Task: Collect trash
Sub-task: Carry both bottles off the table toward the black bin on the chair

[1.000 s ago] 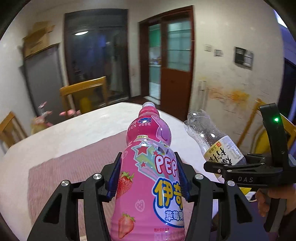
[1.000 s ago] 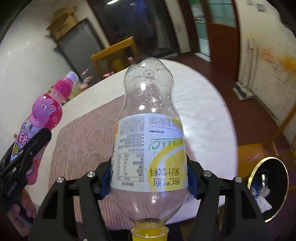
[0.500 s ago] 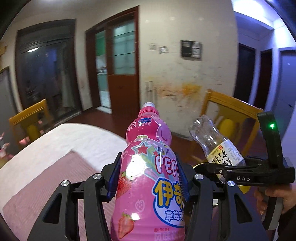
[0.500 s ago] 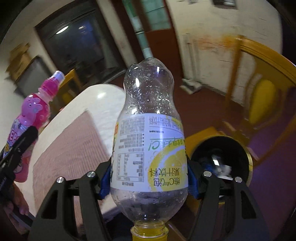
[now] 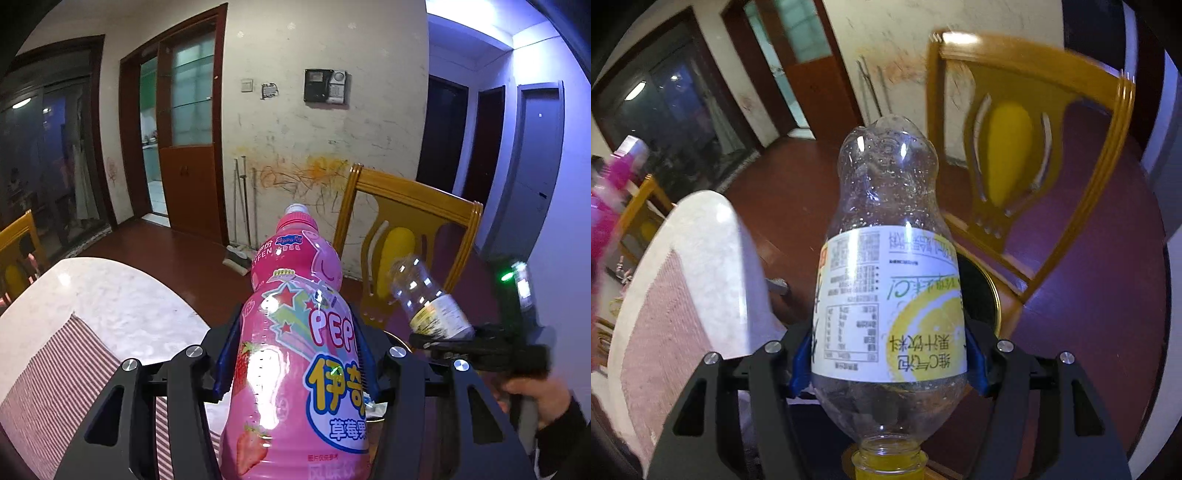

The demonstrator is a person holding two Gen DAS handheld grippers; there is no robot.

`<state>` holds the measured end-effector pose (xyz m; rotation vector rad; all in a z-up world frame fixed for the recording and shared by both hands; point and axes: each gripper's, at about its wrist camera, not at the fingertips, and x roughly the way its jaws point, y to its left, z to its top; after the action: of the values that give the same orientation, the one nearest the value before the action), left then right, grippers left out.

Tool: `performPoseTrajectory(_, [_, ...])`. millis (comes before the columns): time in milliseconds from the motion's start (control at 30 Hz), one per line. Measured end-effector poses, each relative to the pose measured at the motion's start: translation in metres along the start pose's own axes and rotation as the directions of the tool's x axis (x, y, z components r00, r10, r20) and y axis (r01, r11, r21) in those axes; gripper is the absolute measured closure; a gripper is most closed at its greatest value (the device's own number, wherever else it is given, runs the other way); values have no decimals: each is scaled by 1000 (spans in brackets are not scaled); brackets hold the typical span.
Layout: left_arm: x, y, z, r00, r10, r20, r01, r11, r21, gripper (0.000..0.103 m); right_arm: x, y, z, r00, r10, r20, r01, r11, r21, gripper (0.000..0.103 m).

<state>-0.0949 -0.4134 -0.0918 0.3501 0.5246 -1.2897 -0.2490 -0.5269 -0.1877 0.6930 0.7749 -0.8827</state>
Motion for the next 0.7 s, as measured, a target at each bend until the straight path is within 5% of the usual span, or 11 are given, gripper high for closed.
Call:
performPoseTrajectory(300, [8,-2,-3,1000,15,-25,-14,1000,5,51,125,-28,-20,967,-18,-255,41,996,85,39])
performPoseTrajectory(633, [13,-5,-2,999,25,-33,-24,1000,5,51,186,-34,-35,910,-3,-413,41,996,83,39])
performPoseTrajectory(700, [12,-7,-2,999,23,-33,-23,1000,8,51,192,-35,-40,883,-43,-467,79,995,59,20])
